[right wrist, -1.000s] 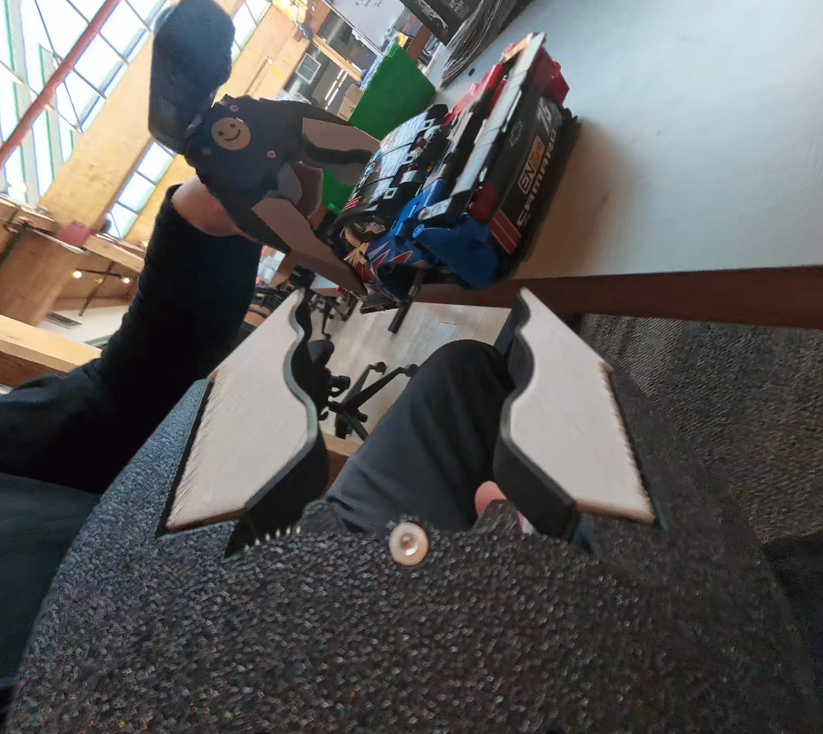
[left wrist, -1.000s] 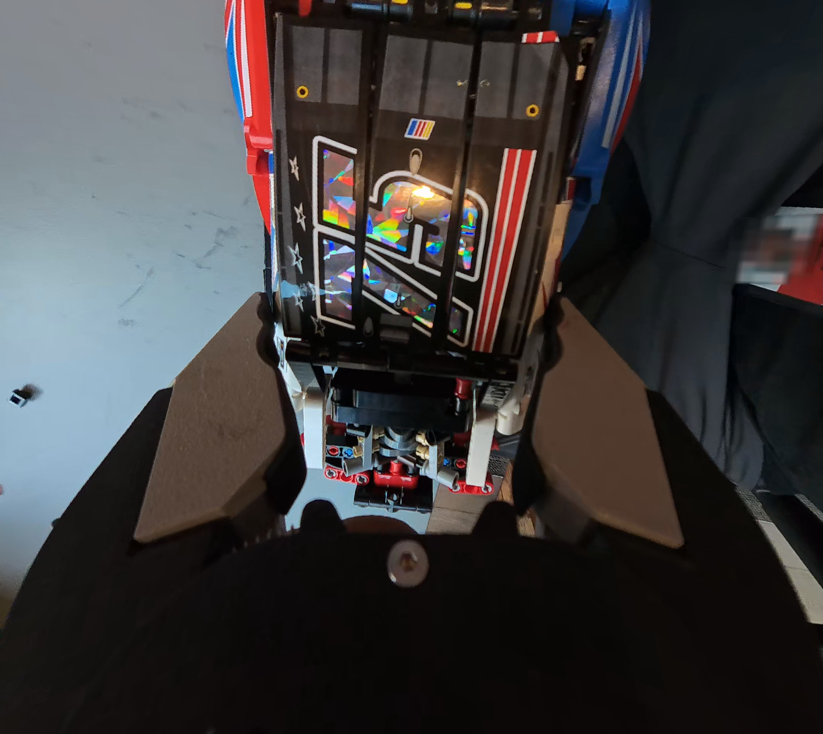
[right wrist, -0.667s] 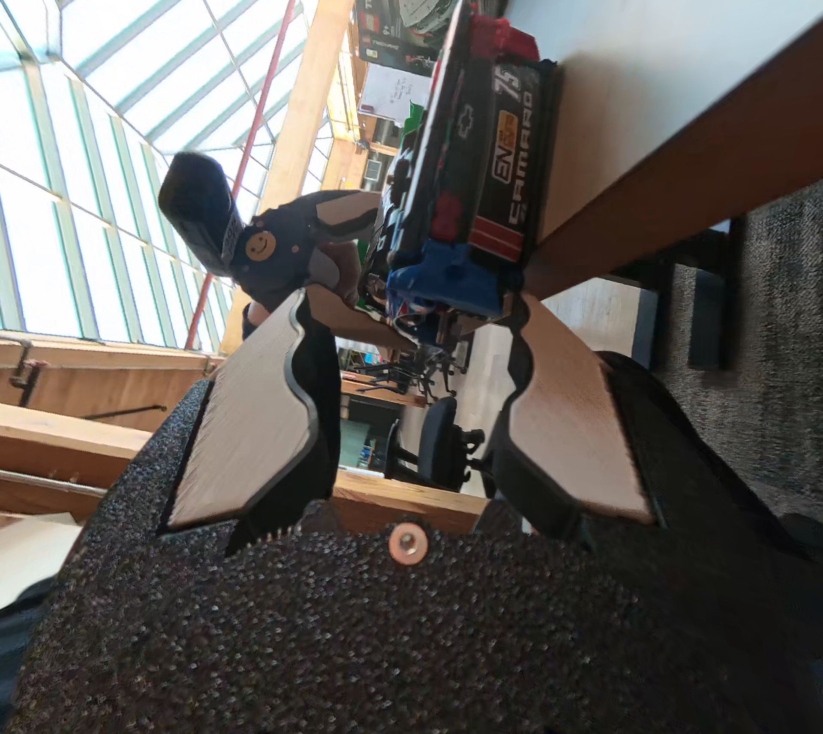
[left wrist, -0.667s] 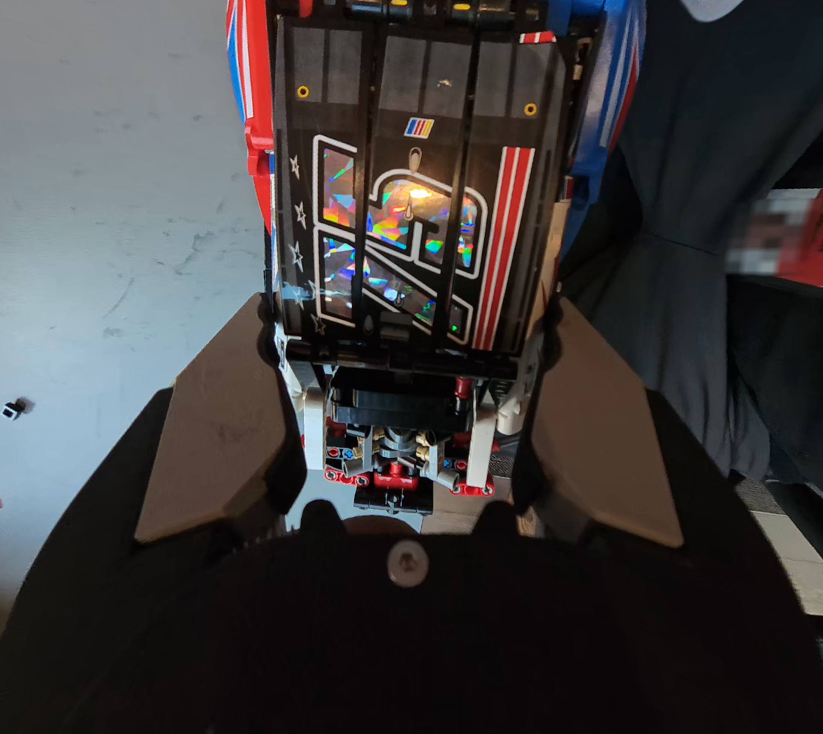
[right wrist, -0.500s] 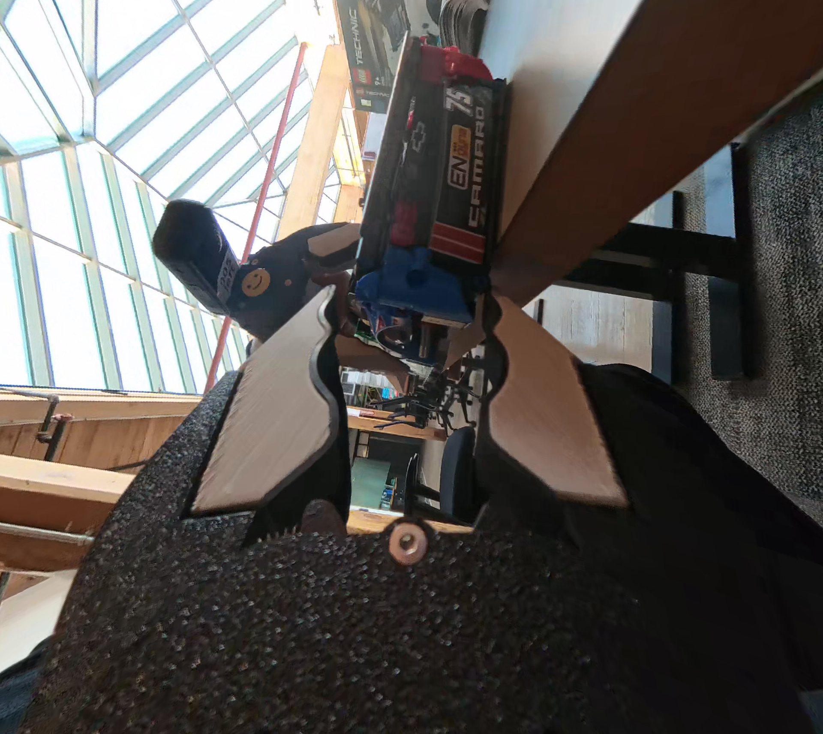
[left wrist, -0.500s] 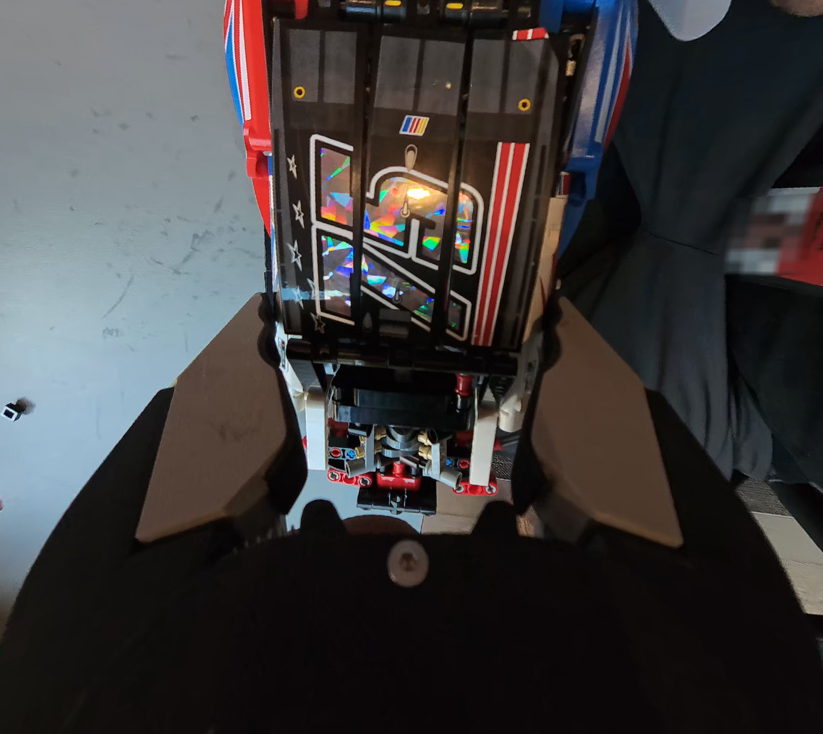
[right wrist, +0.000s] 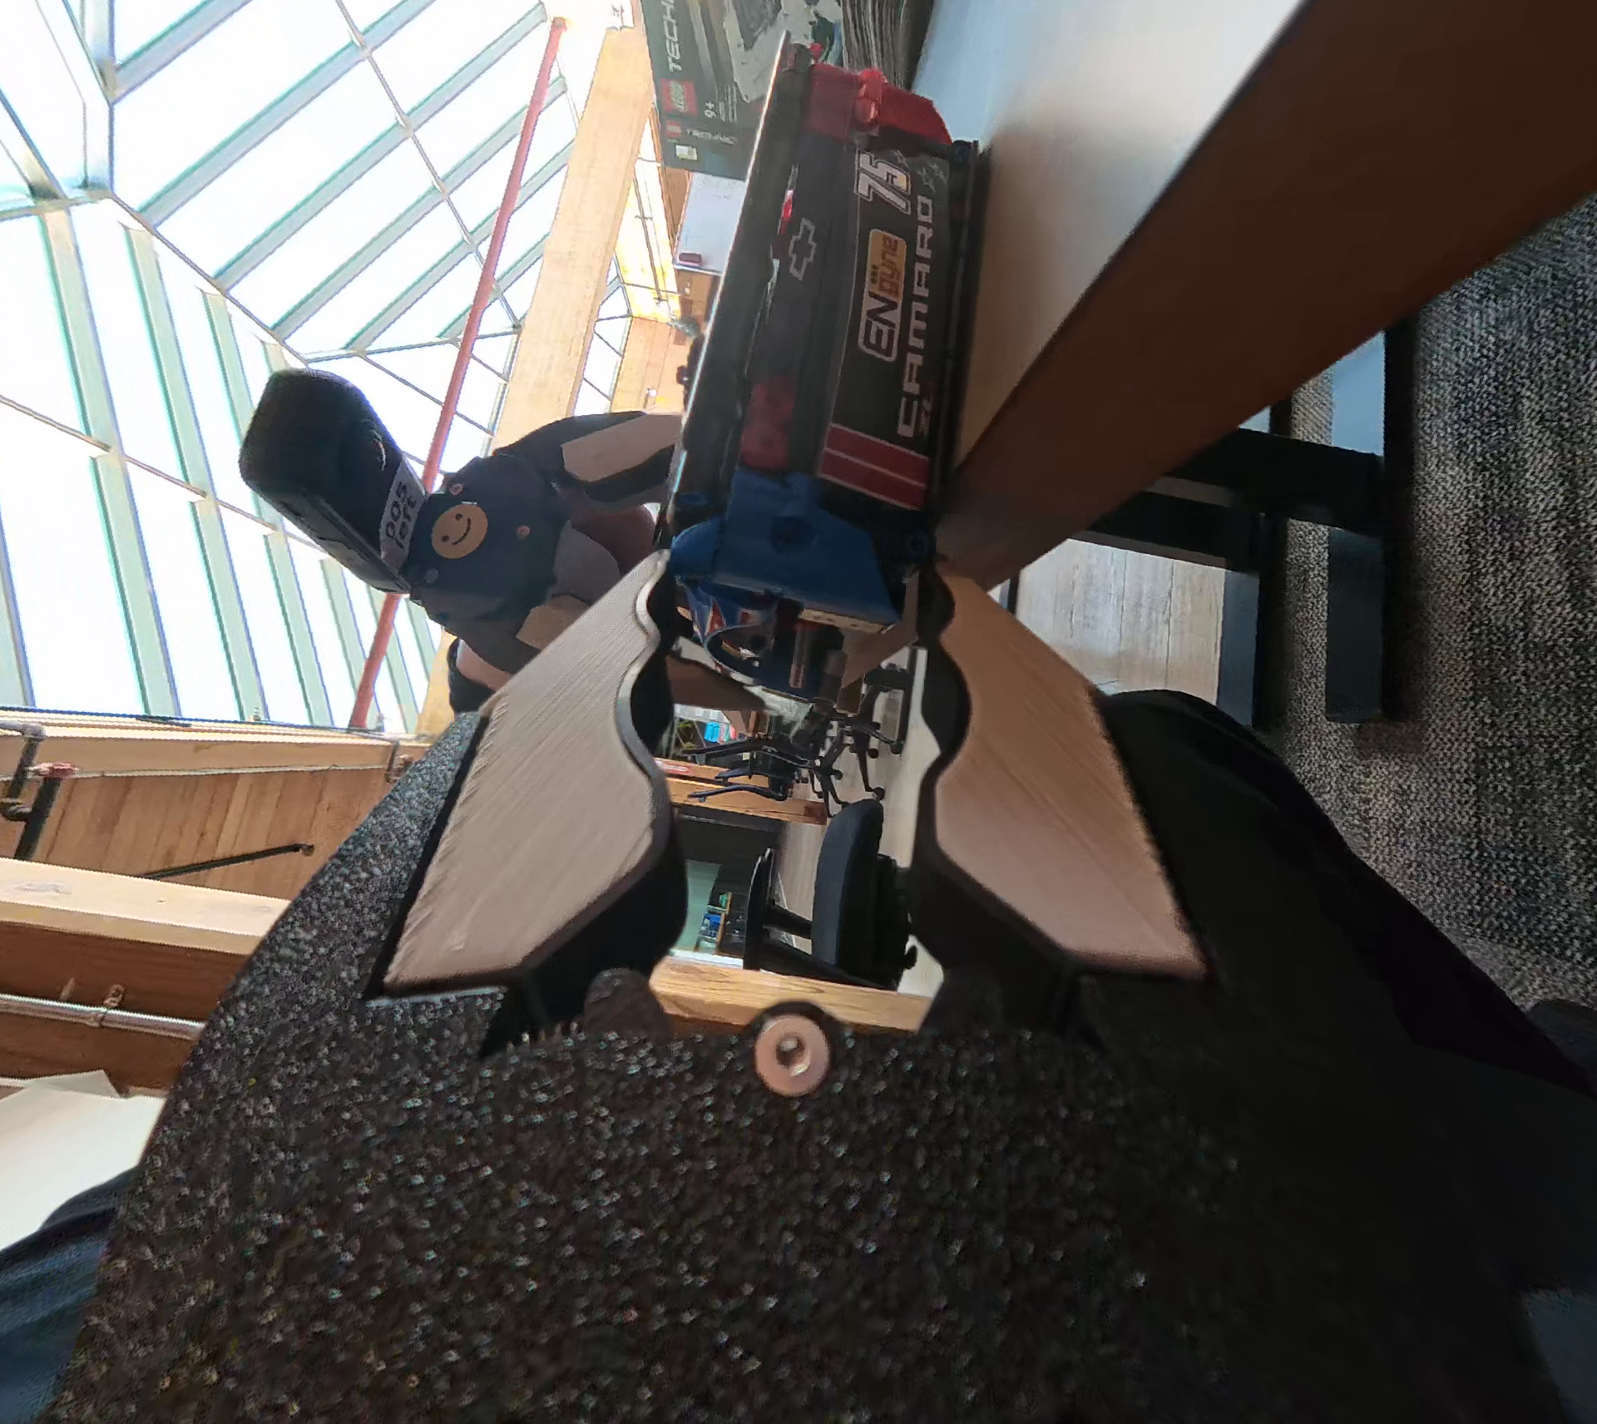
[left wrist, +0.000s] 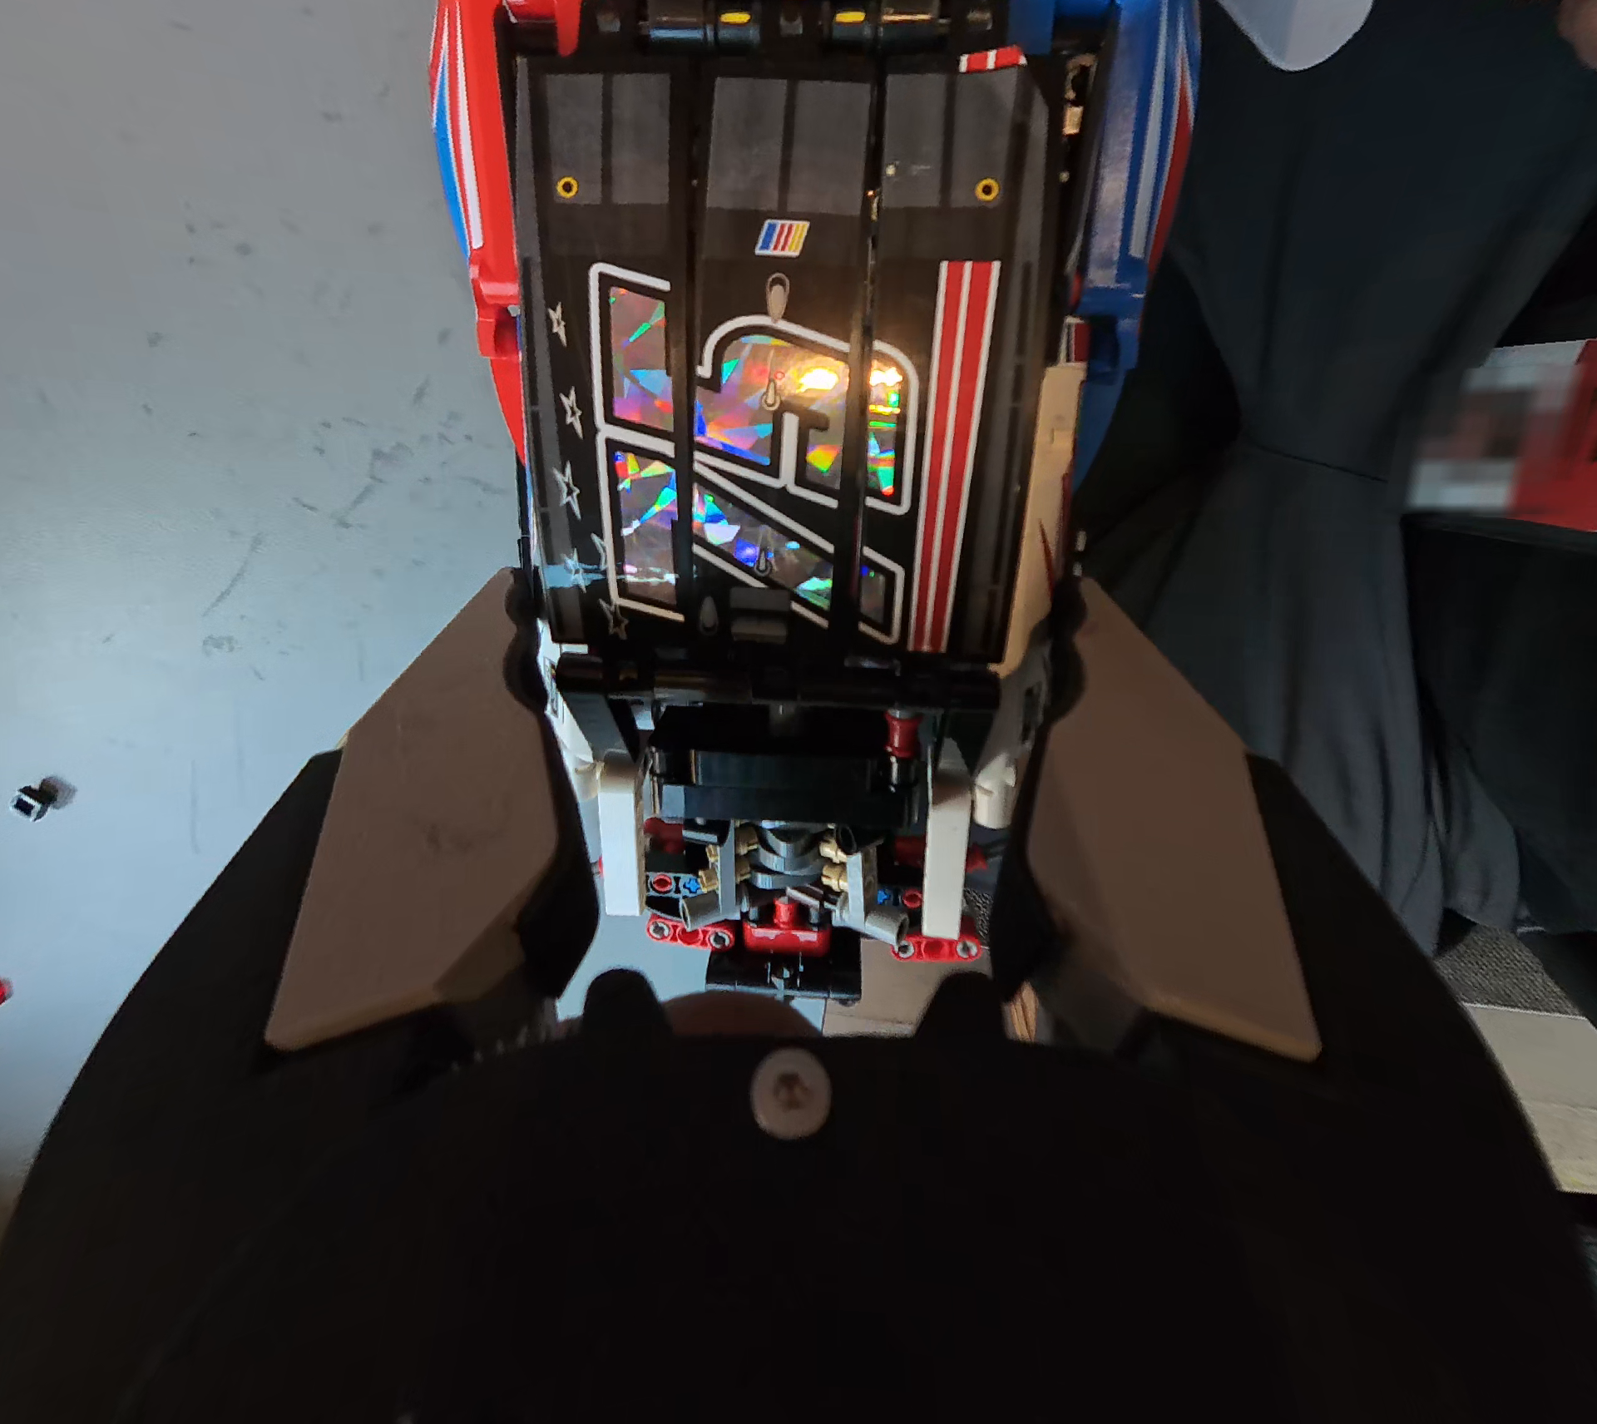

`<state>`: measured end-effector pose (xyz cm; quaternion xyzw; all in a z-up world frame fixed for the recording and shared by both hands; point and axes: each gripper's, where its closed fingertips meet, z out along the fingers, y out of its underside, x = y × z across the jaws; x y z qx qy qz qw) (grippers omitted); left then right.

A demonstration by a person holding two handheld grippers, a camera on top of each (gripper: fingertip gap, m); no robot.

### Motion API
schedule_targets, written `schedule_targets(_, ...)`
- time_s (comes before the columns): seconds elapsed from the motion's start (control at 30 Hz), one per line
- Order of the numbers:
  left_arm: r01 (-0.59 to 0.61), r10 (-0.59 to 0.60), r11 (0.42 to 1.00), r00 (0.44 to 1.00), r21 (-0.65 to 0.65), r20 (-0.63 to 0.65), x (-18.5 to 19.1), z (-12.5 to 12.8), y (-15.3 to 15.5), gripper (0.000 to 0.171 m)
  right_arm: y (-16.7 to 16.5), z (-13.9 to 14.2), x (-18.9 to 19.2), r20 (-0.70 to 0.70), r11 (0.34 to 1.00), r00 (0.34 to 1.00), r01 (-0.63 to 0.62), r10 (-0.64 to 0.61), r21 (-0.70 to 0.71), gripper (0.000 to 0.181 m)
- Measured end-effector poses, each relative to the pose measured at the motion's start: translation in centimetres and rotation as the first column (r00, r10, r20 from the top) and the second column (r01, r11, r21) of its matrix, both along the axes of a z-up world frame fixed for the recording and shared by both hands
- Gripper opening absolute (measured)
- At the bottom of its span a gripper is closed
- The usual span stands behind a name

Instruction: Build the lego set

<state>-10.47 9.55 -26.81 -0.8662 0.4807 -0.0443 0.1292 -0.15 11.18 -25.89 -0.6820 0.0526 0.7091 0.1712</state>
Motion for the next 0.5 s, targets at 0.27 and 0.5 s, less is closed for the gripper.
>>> schedule_targets(0.27, -0.014, 0.015, 1.000, 0.997, -0.012, 0.077, 0.1, 1.1, 0.0, 0.116, -0.1, 2.8, 0.2, -0.020, 0.999, 1.000, 0.011, -0.011, 0.042, 0.043)
schedule_targets(0.5, -0.059, 0.068, 0.996, 0.985, -0.059, 0.159, -0.3, 1.5, 1.0, 0.115, 1.6, 3.5, -0.9, 0.063, 0.994, 0.997, -0.046, 0.040, 0.095, 0.047)
